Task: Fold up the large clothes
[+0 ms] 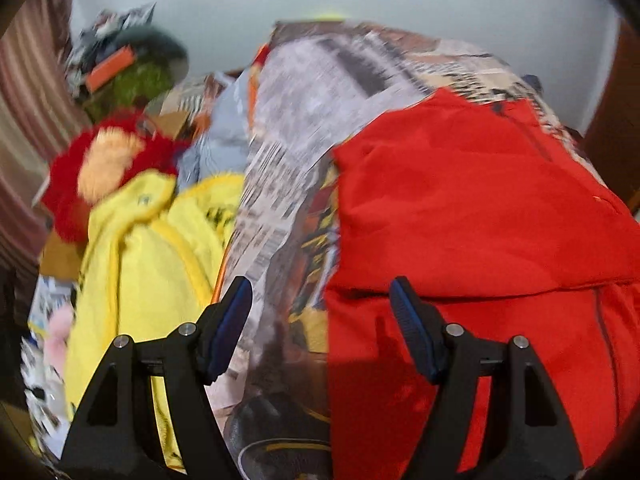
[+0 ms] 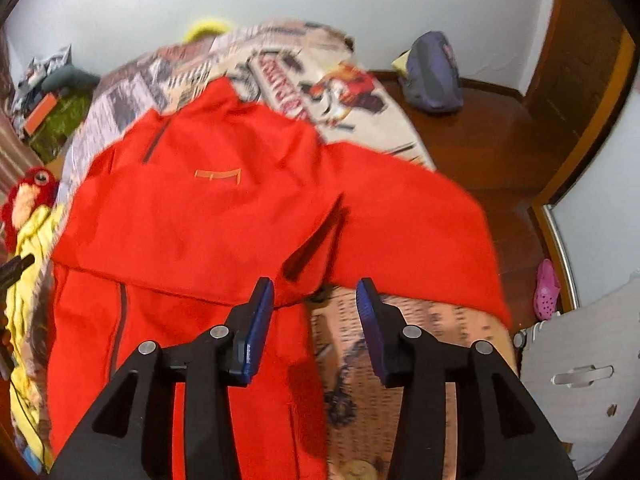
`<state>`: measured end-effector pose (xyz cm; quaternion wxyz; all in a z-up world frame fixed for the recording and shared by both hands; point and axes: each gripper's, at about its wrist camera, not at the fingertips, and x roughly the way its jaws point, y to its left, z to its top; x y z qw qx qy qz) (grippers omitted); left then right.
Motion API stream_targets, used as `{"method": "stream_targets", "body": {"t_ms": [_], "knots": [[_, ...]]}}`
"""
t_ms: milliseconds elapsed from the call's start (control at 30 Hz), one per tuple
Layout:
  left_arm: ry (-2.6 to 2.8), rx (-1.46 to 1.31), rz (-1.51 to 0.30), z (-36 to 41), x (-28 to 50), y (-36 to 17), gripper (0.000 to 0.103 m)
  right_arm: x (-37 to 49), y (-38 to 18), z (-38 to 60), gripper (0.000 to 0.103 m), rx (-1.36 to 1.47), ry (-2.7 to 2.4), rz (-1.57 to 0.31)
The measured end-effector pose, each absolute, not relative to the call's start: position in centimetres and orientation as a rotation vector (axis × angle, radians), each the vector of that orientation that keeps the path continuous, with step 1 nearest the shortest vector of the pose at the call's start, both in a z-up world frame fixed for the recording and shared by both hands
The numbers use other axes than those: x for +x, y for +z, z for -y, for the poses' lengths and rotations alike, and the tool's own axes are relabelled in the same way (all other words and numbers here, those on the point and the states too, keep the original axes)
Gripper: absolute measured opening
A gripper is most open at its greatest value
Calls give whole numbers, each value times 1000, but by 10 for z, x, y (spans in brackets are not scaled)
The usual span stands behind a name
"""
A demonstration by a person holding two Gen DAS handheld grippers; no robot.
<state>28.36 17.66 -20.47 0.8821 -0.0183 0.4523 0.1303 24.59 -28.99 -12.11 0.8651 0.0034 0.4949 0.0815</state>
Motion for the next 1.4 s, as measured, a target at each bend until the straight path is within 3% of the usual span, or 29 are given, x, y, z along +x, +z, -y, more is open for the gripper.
{"method": "stream_targets", "body": {"t_ms": [167,333,667,1100,1200,1300,1367,1400], "knots": [[196,-22,-886,-142,292,-178,73,244,-106,321,55,77,119,-982],[114,-76,-847,-111,311,-164,77,249,-118,351,55,148,72,-1004],[67,-82,-899,-70,343,-193,77,278,-205,413,55,439,-13,-1217],[66,-99,-934,-62,350,-214,77,305,-237,449,57,797,-109,-1154],[72,-69,-932,-60,349,-214,77,313,-234,448,51,776,-157,-1135],[78,-36,-929,-58,347,-214,77,318,-225,438,31,687,-186,-1113],[80,-23,-928,-58,345,-214,77,319,-217,432,10,627,-200,-1099],[81,-17,-927,-59,344,-213,77,320,-212,430,10,607,-197,-1090]]}}
